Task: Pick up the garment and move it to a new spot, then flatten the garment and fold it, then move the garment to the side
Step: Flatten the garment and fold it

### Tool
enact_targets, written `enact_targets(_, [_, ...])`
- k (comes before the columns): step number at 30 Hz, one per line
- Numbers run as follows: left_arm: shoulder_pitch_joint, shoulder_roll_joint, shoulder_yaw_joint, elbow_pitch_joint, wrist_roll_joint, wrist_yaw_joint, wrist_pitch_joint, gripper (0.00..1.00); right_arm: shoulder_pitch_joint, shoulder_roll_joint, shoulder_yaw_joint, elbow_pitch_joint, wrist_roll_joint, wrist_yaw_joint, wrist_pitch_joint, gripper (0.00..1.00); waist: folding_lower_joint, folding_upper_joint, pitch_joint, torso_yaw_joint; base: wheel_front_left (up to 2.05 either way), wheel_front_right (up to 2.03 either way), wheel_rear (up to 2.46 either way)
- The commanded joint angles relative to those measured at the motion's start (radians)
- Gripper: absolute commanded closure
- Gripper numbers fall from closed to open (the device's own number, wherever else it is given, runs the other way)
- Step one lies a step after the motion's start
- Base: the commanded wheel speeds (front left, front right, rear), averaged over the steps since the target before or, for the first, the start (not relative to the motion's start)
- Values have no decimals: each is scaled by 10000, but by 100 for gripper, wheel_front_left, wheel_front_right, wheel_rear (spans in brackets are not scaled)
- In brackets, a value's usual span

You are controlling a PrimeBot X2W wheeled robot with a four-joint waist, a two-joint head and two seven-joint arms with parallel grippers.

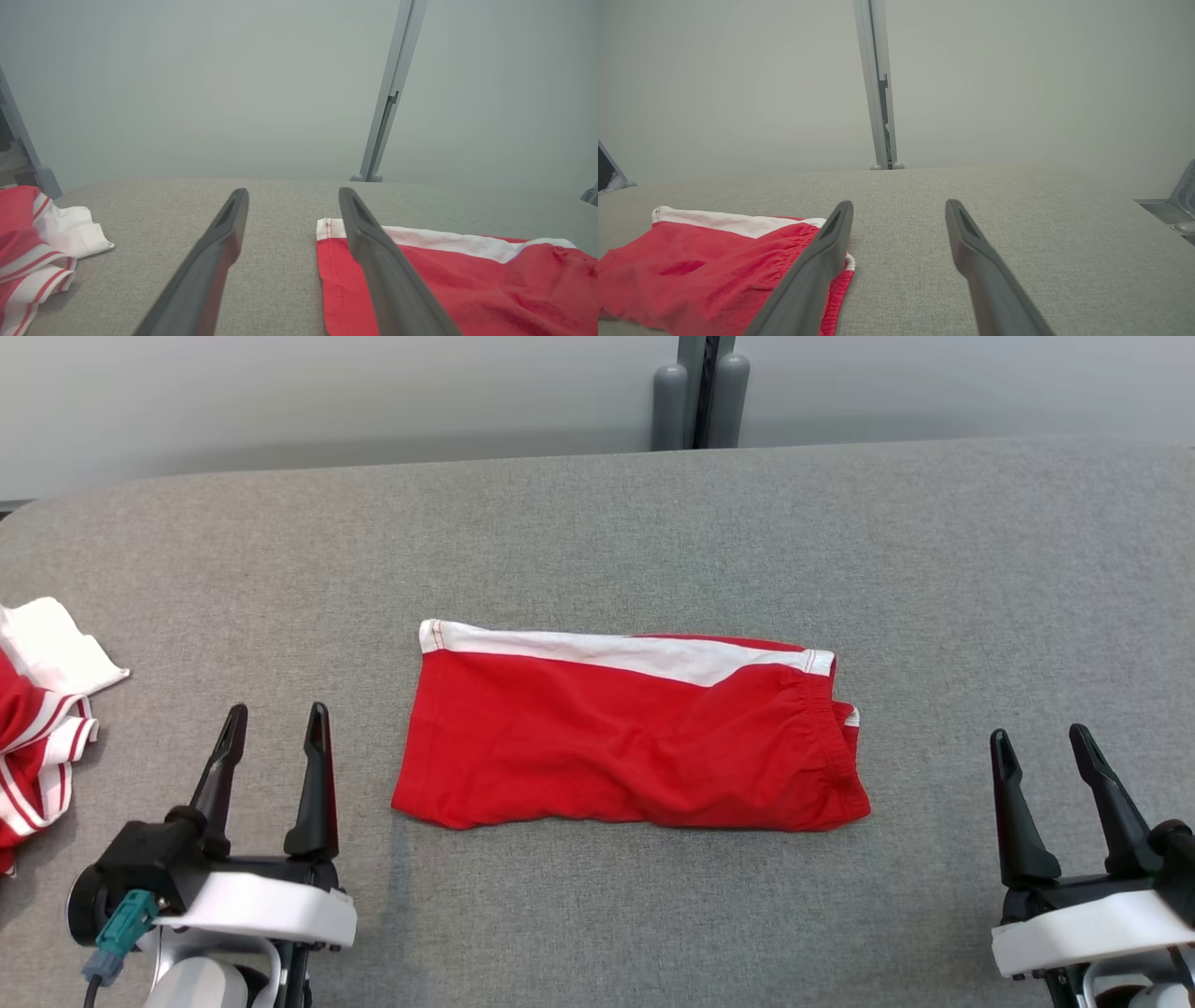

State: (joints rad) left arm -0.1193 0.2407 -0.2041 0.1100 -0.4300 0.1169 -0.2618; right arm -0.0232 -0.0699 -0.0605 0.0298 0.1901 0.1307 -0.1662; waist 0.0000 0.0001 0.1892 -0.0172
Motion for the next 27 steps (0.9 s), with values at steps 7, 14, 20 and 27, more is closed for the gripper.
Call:
enact_targets(7, [458,458,-80,-156,435,40,27,0,360,-23,-202,-308,-81,2,238,0,0,-1,-174,121,0,0,0])
enact_targets(14, [649,565,-107,-387,461,155,200,0,480,38,-285,-400,-67,2,337,0,0,-1,-191,155,0,0,0])
enact_targets(20, [713,578,-130,-552,342,240,334,0,473,63,-302,-388,-71,2,379,0,0,-1,-219,139,0,0,0])
enact_targets(27, [401,484,-277,-707,380,264,409,0,-147,-73,31,-259,32,2,619,0,0,-1,20,353,0,0,0])
